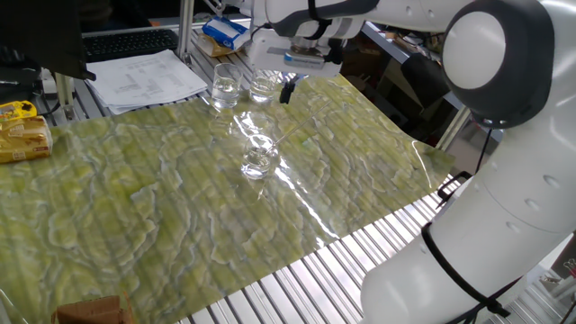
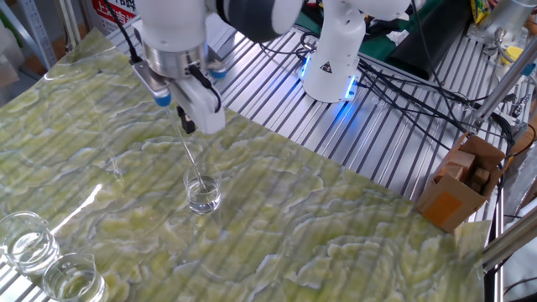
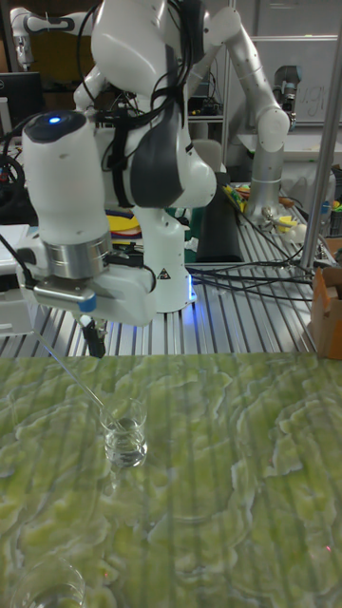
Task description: Stir the beaker with a glass rod
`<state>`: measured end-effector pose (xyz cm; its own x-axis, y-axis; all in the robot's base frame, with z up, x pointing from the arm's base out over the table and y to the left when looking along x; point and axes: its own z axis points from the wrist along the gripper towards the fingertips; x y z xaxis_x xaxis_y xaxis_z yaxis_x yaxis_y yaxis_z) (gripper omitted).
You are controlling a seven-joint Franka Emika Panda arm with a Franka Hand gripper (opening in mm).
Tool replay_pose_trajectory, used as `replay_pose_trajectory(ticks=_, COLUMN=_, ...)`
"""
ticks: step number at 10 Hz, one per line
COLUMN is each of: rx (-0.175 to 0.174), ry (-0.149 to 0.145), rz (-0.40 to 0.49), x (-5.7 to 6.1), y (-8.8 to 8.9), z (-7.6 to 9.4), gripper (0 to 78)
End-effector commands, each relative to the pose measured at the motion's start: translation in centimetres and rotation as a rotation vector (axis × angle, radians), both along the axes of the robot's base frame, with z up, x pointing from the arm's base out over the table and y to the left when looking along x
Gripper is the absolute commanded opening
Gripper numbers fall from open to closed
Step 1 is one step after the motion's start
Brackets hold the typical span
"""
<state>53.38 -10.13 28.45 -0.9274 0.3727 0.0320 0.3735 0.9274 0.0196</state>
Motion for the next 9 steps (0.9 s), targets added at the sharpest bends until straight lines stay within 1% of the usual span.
replay_pose_trajectory(ticks=1, rx=-0.005, ry=-0.009, rz=0.052, x=0.1, y=-2.2, z=0.0, gripper=0.0)
replay_pose_trajectory(ticks=4, rx=-0.015, ry=-0.009, rz=0.102, x=0.3, y=-3.3, z=-0.3, gripper=0.0)
replay_pose_trajectory(ticks=5, rx=-0.014, ry=-0.009, rz=0.111, x=0.3, y=-3.5, z=-0.3, gripper=0.0)
replay_pose_trajectory(ticks=6, rx=-0.012, ry=-0.009, rz=0.137, x=0.4, y=-4.1, z=-0.5, gripper=0.0)
replay_pose_trajectory(ticks=9, rx=-0.012, ry=-0.012, rz=0.195, x=0.5, y=-5.2, z=-0.9, gripper=0.0)
